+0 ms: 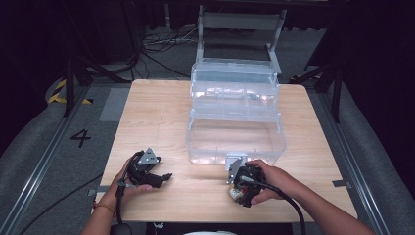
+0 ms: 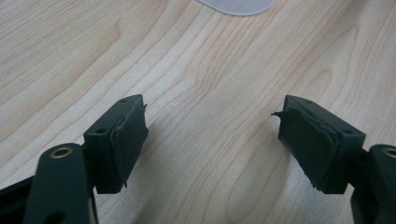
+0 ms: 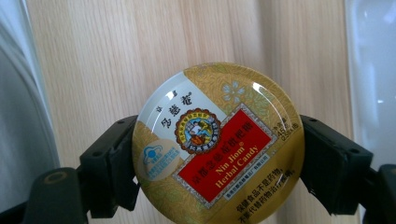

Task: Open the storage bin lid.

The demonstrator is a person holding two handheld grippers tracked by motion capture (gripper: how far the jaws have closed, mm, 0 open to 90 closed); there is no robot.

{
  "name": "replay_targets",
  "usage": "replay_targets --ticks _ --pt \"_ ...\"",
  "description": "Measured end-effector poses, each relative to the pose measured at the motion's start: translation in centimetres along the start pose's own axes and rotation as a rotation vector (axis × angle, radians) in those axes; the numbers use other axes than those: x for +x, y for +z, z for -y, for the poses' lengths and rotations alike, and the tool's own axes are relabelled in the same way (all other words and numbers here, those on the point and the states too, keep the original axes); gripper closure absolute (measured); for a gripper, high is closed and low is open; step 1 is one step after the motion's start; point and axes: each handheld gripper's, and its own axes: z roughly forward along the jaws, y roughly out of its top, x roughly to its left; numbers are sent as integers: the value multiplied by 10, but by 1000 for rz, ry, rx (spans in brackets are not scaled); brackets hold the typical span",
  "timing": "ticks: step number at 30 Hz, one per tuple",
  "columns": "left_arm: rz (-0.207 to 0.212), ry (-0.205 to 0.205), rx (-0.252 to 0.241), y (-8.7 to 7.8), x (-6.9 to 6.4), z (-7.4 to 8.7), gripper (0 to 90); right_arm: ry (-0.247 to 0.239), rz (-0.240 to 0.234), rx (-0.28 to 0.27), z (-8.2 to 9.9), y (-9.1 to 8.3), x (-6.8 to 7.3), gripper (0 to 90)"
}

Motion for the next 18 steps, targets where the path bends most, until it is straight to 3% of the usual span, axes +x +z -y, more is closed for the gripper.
replay_targets --ticks 8,18 --pt "-2 -1 -1 0 0 0 238 32 26 -24 27 -17 -4 204" --pt "-3 -3 -1 0 0 0 238 64 45 -35 47 -37 -4 204"
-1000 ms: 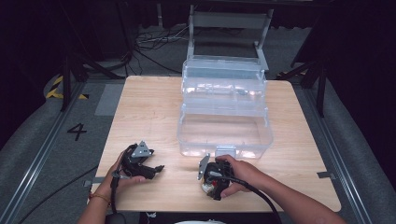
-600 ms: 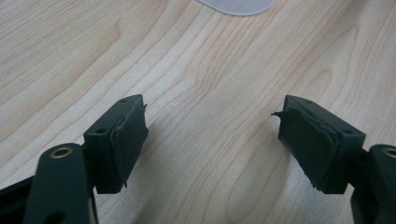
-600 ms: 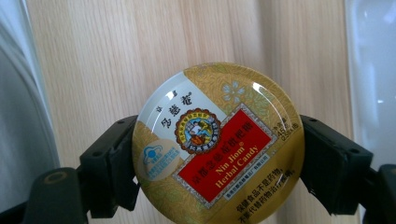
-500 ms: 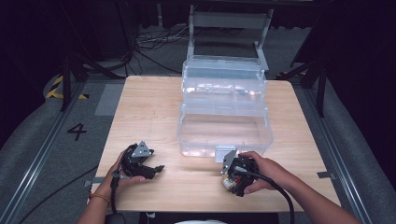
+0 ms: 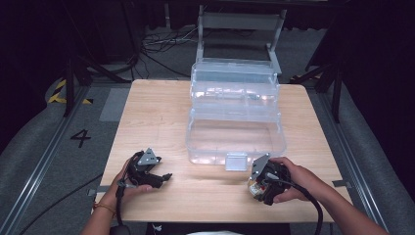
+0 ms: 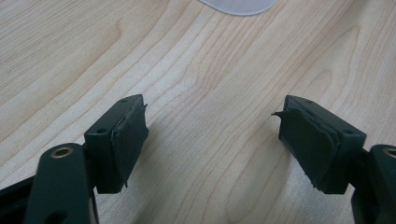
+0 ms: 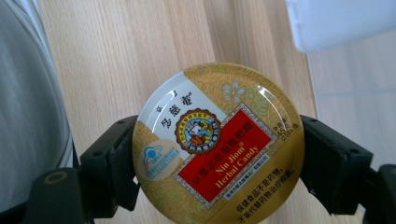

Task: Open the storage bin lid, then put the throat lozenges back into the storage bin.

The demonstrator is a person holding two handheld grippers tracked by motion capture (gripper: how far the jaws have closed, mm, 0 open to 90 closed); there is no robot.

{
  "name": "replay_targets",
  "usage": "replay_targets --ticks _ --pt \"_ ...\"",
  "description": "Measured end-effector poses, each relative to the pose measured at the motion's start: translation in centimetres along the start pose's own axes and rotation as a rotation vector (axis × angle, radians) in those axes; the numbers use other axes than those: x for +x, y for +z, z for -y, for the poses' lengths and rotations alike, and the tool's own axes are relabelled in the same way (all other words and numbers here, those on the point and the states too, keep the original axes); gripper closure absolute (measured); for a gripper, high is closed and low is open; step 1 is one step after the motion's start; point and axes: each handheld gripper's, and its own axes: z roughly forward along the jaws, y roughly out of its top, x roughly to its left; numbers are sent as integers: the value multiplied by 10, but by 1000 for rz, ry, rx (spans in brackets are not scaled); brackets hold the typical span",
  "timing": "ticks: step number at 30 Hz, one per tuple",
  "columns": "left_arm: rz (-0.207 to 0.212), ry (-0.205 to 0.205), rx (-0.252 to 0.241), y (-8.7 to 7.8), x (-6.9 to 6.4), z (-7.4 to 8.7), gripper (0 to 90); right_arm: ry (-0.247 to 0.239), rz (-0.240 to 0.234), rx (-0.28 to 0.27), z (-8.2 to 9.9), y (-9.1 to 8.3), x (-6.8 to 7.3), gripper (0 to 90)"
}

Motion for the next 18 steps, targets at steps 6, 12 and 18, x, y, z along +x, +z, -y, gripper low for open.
replay_targets --ticks 6,12,18 --pt "0 0 1 0 0 0 238 17 28 -2 12 -16 -5 204" --pt "2 0 1 0 0 0 238 13 61 -27 16 -39 -8 204" --pt "-2 0 0 0 0 0 237 24 97 -51 17 -61 -17 204"
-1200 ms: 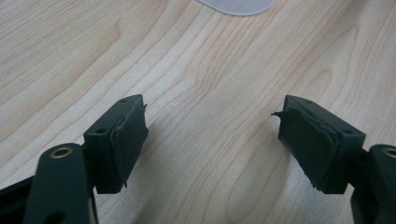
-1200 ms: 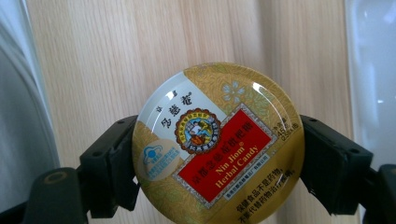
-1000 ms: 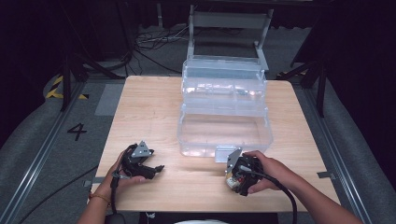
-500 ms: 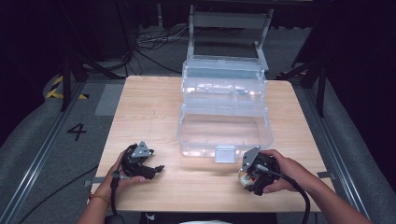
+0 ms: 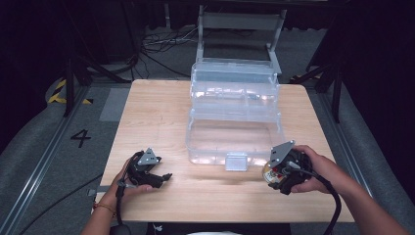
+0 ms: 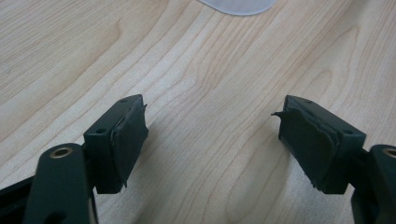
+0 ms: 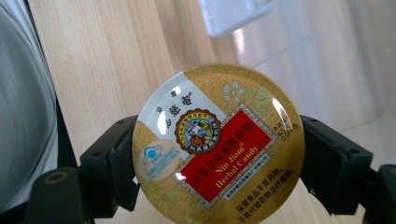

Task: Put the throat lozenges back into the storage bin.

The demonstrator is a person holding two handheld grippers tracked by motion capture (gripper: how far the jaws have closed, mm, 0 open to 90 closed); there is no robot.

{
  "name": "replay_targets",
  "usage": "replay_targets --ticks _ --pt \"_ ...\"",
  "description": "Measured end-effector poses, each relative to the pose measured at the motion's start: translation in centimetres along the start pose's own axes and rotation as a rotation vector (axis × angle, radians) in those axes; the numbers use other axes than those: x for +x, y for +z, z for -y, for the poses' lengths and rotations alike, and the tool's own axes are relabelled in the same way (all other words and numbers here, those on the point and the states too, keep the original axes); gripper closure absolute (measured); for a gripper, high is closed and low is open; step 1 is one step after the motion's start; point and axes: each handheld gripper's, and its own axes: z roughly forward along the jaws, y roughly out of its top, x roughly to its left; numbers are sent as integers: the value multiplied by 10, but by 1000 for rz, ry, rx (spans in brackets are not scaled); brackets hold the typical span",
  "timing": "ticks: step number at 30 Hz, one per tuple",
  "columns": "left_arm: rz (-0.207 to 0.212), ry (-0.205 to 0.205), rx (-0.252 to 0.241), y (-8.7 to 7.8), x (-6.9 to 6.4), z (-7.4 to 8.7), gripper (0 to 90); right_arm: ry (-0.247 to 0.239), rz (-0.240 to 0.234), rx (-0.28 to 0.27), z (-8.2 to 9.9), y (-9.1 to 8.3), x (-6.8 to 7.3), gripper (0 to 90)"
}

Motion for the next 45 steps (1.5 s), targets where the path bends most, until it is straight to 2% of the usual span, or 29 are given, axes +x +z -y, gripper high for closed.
replay_targets --ticks 6,9,11,12,17,19,21,26,29,32,37,45 --pt "-1 -2 1 0 0 0 237 8 51 -4 -4 -14 -15 204" --pt "-1 -1 1 0 0 0 235 25 93 -11 -6 -22 -27 204" --pt "-2 -1 1 0 0 0 236 31 102 -17 -7 -25 -34 204" --pt "-2 -1 1 0 0 0 236 38 122 -20 -7 -26 -38 204" --pt "-2 -2 2 0 0 0 232 56 146 -10 -11 -26 -60 204" --pt "-3 -1 2 0 0 0 232 77 144 -11 -13 -23 -67 204" --pt "-2 -2 2 0 0 0 232 77 145 -5 -14 -22 -69 204" --pt "-3 -2 2 0 0 0 232 87 142 13 -19 -7 -89 204" --pt "-2 -1 2 0 0 0 232 82 124 16 -21 2 -98 204" --pt "-3 -1 2 0 0 0 232 77 109 15 -23 7 -102 204" --pt "-3 -2 3 0 0 0 232 40 75 18 -29 21 -105 204" --pt "-3 -1 2 0 0 0 232 26 53 85 -30 41 -110 203"
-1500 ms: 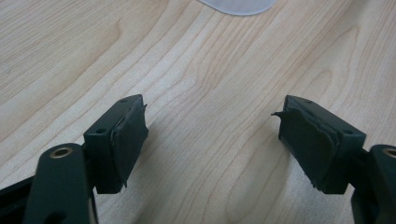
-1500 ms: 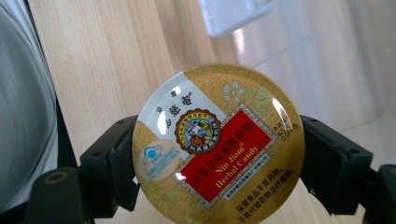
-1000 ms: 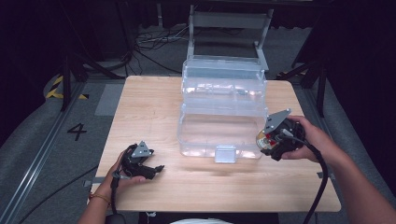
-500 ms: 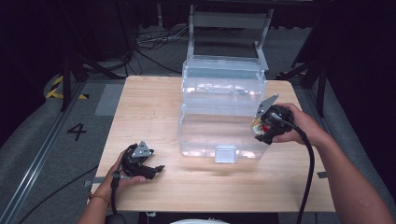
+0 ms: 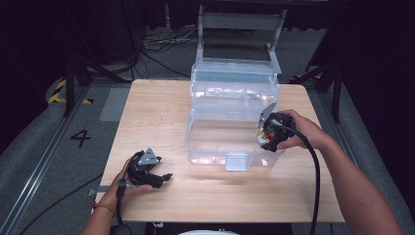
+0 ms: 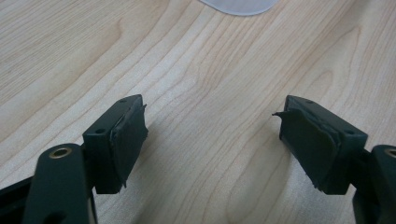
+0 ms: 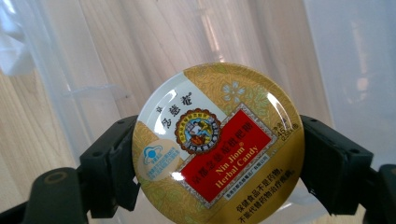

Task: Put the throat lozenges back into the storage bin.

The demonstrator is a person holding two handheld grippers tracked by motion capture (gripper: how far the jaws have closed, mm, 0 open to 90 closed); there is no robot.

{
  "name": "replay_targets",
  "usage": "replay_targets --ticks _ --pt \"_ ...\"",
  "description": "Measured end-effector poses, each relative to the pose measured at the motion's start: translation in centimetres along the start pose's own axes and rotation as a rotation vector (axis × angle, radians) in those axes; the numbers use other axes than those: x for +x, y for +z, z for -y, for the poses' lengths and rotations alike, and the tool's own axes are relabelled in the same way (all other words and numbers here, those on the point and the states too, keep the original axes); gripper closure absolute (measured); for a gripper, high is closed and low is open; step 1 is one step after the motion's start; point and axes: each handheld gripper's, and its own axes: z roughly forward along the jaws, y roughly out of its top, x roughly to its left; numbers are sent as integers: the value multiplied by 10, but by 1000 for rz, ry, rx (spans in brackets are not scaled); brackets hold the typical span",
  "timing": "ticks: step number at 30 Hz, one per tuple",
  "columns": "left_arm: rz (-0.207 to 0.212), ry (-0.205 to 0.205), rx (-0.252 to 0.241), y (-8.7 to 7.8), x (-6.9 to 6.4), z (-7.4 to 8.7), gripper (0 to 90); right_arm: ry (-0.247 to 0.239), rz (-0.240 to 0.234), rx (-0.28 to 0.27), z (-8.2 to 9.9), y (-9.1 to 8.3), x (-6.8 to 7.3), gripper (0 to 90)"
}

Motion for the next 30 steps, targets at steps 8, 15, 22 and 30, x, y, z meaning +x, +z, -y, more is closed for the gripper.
replay_targets --ticks 8,15,22,30 --pt "1 0 -1 0 0 0 232 -13 -19 5 3 10 -3 203" --pt "1 0 0 0 0 0 232 -11 -31 0 8 14 0 203" --pt "1 0 -1 0 0 0 232 6 -30 -12 14 14 -1 202" --pt "1 0 -1 0 0 0 232 34 -10 -37 18 11 -2 191"
